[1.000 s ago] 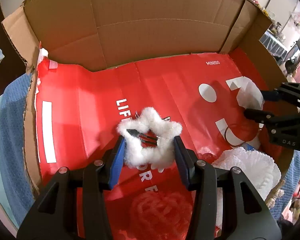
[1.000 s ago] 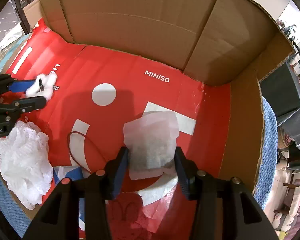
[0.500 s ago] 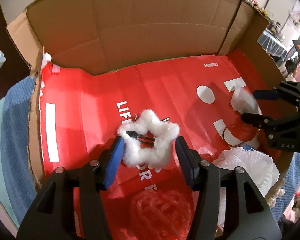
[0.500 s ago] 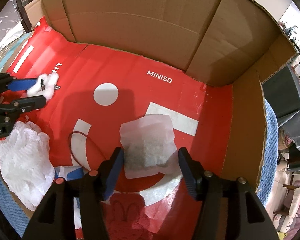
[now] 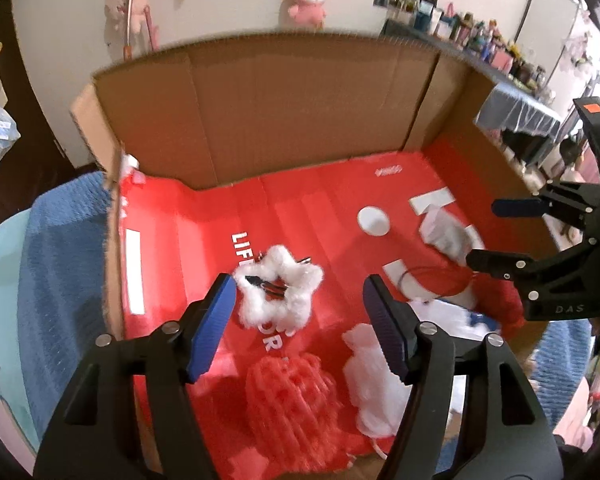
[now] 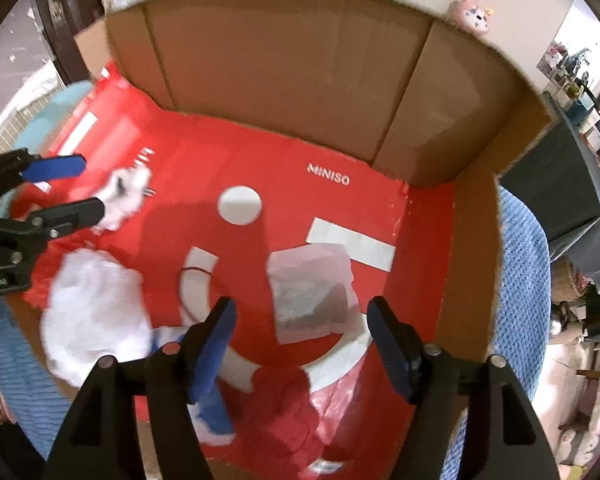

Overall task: Organize soft objects
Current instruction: 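Lift both tools out of the box back over the blanket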

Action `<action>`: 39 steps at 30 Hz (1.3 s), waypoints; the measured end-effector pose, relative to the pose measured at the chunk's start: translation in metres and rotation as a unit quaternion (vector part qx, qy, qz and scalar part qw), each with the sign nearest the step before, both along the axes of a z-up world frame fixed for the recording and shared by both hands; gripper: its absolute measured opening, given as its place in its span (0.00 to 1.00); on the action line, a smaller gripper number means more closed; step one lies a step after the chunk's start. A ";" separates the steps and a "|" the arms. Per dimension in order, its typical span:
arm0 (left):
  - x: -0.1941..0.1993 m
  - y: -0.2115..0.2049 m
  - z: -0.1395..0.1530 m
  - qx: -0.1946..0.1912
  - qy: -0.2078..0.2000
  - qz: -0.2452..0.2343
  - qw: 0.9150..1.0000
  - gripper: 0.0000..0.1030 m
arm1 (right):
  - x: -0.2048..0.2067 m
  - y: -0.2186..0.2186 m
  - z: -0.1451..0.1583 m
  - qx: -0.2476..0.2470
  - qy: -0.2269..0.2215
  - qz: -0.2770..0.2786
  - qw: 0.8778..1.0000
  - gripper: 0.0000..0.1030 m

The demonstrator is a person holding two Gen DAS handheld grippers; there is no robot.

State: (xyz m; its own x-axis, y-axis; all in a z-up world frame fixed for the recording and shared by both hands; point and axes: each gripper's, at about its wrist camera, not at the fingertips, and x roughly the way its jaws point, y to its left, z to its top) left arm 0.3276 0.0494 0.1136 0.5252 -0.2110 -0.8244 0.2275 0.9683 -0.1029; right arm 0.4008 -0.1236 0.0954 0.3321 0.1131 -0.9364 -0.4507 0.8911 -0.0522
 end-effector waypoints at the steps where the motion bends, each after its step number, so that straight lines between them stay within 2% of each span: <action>1: -0.007 0.001 0.007 -0.006 -0.011 0.001 1.000 0.67 | -0.004 -0.001 0.006 0.008 -0.004 0.000 1.000 0.69; 5: -0.039 0.000 0.034 -0.007 -0.060 0.009 0.998 0.74 | -0.027 -0.007 0.038 0.045 -0.035 -0.001 0.998 0.74; 8: -0.062 0.000 0.050 -0.009 -0.095 0.017 0.995 0.75 | -0.044 -0.012 0.058 0.055 -0.067 0.001 0.996 0.77; 11: -0.090 0.003 0.067 -0.023 -0.123 0.025 0.992 0.77 | -0.071 -0.019 0.081 0.077 -0.106 0.003 0.991 0.81; 13: -0.112 0.005 0.077 -0.034 -0.143 0.030 0.989 0.81 | -0.083 -0.021 0.091 0.080 -0.131 0.006 0.988 0.85; 21: -0.197 -0.006 0.095 -0.024 -0.237 0.042 0.970 0.88 | -0.175 -0.032 0.132 0.110 -0.251 0.014 0.962 0.96; 26: -0.247 -0.015 0.090 -0.005 -0.294 0.057 0.954 0.94 | -0.230 -0.040 0.141 0.124 -0.318 0.005 0.940 1.00; 30: -0.269 -0.021 0.080 0.005 -0.309 0.064 0.949 0.94 | -0.261 -0.044 0.133 0.132 -0.345 -0.009 0.929 1.00; 36: -0.287 -0.028 0.082 0.023 -0.321 0.071 0.944 0.94 | -0.283 -0.054 0.118 0.159 -0.344 -0.026 0.925 1.00; 39: -0.299 -0.029 0.087 0.019 -0.327 0.070 0.942 0.94 | -0.287 -0.059 0.114 0.172 -0.339 -0.032 0.924 1.00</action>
State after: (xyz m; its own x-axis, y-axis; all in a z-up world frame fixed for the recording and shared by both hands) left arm 0.0291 0.0205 0.2011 0.9437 -0.0798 -0.3211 0.1009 0.9937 0.0495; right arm 0.1141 -0.1829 0.2097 0.8458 0.3250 -0.4231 -0.3637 0.9315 -0.0116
